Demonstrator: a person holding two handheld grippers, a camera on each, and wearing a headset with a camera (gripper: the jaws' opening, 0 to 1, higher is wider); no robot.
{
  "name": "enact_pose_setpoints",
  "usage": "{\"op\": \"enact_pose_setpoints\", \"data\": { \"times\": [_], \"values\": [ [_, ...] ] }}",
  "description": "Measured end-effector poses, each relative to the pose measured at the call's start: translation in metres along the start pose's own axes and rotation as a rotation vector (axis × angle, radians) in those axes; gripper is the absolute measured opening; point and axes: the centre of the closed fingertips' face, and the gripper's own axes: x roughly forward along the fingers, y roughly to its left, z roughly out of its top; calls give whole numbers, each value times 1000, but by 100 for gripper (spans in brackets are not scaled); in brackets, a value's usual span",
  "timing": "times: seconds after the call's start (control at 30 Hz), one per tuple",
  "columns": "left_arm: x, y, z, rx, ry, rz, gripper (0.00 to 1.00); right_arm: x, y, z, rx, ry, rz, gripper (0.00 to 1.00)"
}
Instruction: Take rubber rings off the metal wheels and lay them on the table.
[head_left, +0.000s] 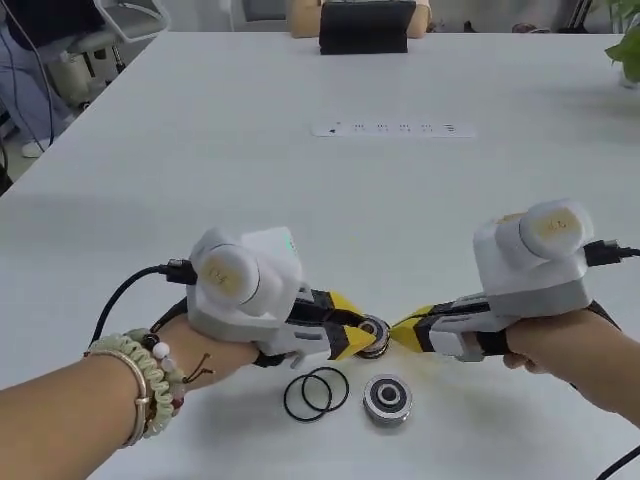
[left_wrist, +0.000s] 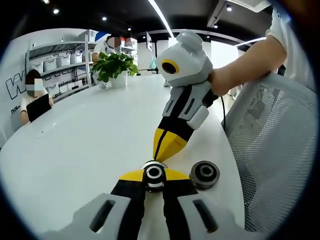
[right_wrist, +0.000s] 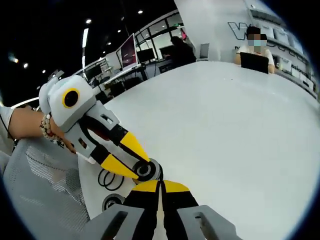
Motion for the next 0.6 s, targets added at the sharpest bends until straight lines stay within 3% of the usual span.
{"op": "enact_pose_setpoints", "data": {
  "times": [0.27,0.4,0.6],
  "values": [
    [0,0,0,-3,-6,1,7,-1,5,1,19,-18,8,0],
    [0,0,0,-3,-7,2,7,-2,3,3,-39,-28,9,0],
    [0,0,0,-5,-10,3,7,-2,5,5,66,-37,33,0]
  ]
}}
